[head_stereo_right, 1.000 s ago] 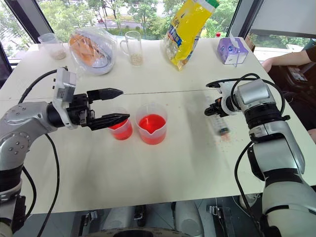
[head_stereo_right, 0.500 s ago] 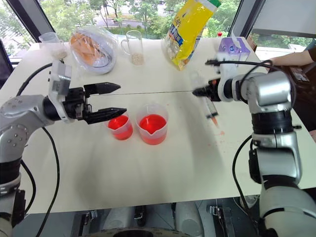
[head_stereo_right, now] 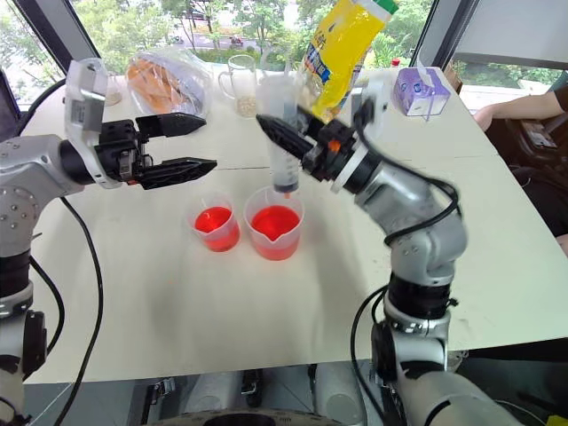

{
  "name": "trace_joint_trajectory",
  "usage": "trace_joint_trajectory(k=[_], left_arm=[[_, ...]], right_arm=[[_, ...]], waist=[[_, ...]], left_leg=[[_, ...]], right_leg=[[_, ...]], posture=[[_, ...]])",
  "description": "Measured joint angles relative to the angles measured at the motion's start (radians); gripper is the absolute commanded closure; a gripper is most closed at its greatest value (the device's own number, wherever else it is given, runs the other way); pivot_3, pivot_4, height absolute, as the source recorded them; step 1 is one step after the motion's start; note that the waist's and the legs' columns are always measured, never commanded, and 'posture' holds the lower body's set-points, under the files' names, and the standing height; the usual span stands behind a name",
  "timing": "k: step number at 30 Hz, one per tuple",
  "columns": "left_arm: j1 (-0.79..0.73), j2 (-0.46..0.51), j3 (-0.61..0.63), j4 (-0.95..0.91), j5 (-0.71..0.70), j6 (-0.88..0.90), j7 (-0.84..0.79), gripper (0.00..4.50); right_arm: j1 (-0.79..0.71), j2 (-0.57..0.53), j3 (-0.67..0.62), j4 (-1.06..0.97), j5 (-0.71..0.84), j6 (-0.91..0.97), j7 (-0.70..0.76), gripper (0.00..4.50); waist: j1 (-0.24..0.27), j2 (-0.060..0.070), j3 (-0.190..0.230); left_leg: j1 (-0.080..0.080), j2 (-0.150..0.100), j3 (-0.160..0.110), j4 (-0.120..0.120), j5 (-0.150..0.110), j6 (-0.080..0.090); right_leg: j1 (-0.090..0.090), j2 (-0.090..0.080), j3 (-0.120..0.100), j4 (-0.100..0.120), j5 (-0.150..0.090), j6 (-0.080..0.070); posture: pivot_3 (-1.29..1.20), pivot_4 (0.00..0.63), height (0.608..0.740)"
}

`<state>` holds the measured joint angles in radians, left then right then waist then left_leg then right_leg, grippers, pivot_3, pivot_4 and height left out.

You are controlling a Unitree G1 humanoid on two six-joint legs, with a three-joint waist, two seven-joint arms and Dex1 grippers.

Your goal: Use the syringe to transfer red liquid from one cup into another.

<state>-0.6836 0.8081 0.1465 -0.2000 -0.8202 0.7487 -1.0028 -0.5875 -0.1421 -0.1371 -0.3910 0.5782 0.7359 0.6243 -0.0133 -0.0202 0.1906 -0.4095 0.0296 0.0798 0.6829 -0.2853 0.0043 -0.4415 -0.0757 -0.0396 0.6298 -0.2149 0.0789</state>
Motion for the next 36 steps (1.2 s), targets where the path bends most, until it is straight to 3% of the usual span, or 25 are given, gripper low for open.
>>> trace_joint_trajectory(k=[7, 12, 26, 36], left_arm=[[-0.027, -0.001, -0.001, -0.001, 0.000, 0.016, -0.005, 0.00], [-0.032, -0.007, -0.007, -0.001, 0.000, 0.028, -0.015, 0.00], [-0.070, -0.145, -0.066, 0.003, 0.006, 0.028, 0.025, 0.00], [-0.071, -0.182, -0.106, 0.028, 0.045, 0.028, 0.034, 0.00]], right_arm=[[0.160, 0.027, 0.136, 0.157, -0.133, -0.344, 0.057, 3.13], [0.202, 0.010, 0.198, 0.198, -0.200, -0.465, 0.079, 3.13], [0.217, -0.062, 0.251, 0.187, -0.212, -0.522, 0.096, 3.13], [0.217, -0.081, 0.263, 0.176, -0.211, -0.516, 0.100, 3.13]], waist=[[-0.002, 0.000, 0.000], [-0.002, 0.000, 0.000], [0.000, 0.000, 0.000], [0.000, 0.000, 0.000]], left_leg=[[0.001, 0.000, 0.000, 0.000, 0.000, -0.001], [0.001, 0.000, 0.000, 0.000, 0.001, -0.001], [0.002, 0.000, 0.000, 0.000, 0.001, -0.002], [0.002, 0.000, -0.001, 0.000, 0.001, -0.002]], right_leg=[[0.000, 0.001, 0.000, 0.000, 0.000, 0.000], [0.000, 0.001, 0.000, 0.000, 0.000, 0.000], [0.002, 0.001, 0.000, 0.000, 0.000, 0.000], [0.002, 0.002, 0.000, 0.000, 0.000, 0.000]], posture=[[0.00, 0.150, 0.740], [0.00, 0.150, 0.740], [0.00, 0.150, 0.740], [0.00, 0.150, 0.740]])
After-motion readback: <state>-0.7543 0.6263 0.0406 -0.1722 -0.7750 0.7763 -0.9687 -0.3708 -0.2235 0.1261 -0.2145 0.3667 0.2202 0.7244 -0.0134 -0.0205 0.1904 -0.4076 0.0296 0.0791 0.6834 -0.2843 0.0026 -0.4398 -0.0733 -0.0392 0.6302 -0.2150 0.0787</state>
